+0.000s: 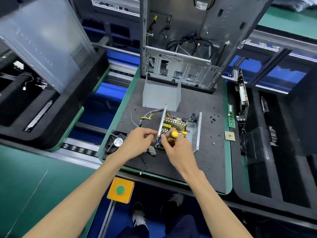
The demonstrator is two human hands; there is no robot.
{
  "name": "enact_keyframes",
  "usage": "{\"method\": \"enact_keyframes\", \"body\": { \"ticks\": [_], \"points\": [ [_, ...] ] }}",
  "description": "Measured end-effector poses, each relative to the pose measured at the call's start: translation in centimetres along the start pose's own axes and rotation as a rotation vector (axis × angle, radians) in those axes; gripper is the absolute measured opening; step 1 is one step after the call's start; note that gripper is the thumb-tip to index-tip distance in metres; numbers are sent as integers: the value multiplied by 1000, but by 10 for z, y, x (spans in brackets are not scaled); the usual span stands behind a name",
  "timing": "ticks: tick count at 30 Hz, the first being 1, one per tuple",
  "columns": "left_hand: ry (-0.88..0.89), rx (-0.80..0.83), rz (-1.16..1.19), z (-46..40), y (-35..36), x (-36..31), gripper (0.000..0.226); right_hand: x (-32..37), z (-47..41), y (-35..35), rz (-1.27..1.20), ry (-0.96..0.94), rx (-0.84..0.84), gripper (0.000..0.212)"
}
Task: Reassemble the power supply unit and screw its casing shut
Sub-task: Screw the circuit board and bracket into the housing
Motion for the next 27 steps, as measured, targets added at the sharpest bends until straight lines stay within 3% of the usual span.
{"method": "enact_keyframes", "body": {
  "ticks": [9, 13, 14, 17, 20, 24, 27],
  "points": [
    [16, 38, -48, 1, -2, -4, 35, 11, -7, 5, 44, -92, 5, 21],
    [273, -273, -185, 7, -36, -52, 25, 10, -6, 3, 33, -96, 7, 28],
    [349, -277, -218, 9, -40, -68, 28, 11, -7, 3, 40, -100, 5, 29],
    [421, -80, -404, 6, -28, -99, 36, 10, -7, 4, 57, -109, 14, 37],
    [459, 10, -472, 2, -22, -114, 24, 8, -10, 5, 71, -95, 9, 47],
    [542, 221, -532, 3, -14, -120, 17, 11, -11, 3, 78, -108, 46, 26],
    [537, 374, -572, 7, -7, -121, 29, 11, -10, -3, 46, -146, 41, 31]
  ]
}}
Point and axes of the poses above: each hand's wrist, its own z-axis away from the middle knuckle, its own y-axis out of the palm, x = y × z, the point moved 8 cm from there along -z, towards the middle knuckle, and after that the axes turned 14 degrees about y, right-handed, at the moved point
